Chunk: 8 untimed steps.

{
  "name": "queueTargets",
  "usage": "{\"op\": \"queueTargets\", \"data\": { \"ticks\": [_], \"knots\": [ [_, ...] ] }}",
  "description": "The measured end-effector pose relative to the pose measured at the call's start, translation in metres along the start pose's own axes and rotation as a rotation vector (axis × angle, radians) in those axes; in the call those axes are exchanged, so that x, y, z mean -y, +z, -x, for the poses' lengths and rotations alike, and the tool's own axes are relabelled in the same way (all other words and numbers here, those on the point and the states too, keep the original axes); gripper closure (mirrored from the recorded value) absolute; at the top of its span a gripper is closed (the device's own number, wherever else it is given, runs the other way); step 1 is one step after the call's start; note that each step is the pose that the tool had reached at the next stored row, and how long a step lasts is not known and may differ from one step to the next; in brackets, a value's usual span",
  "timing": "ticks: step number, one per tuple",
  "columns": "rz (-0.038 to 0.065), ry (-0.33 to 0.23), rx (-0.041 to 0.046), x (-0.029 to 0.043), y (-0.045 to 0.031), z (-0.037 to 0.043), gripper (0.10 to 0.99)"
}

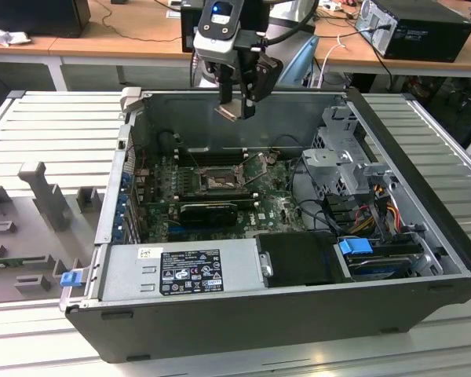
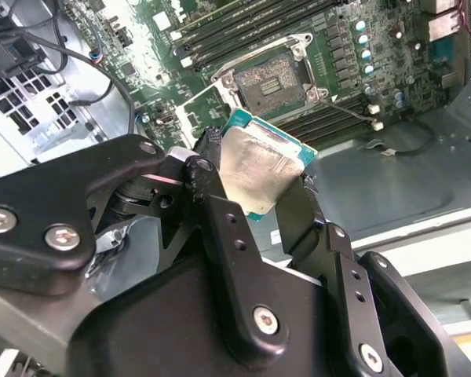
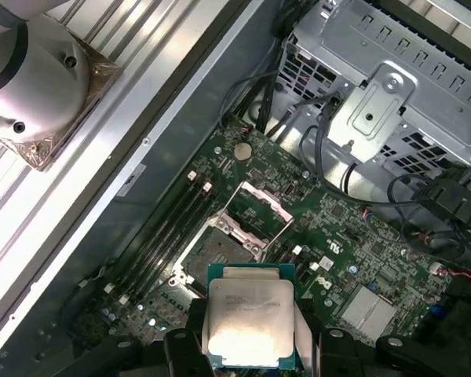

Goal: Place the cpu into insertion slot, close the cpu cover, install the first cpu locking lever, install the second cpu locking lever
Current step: 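Place the cpu into insertion slot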

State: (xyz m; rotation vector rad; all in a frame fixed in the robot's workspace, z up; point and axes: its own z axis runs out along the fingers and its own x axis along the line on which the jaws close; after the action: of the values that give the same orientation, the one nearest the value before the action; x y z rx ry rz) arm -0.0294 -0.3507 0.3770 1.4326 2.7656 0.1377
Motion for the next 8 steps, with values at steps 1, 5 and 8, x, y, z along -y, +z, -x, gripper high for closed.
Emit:
{"op": "queueTargets", "data": {
  "ticks": [1,5,8],
  "knots": [
    [0.000,0.011,0.0010,0.0000,0.0000,0.0000,0.565],
    [0.001,0.041,0.0037,0.0000,0.0000,0.0000,0.565],
    [0.001,0.075,0.0068,0.0000,0.0000,0.0000,0.565]
  ]
}}
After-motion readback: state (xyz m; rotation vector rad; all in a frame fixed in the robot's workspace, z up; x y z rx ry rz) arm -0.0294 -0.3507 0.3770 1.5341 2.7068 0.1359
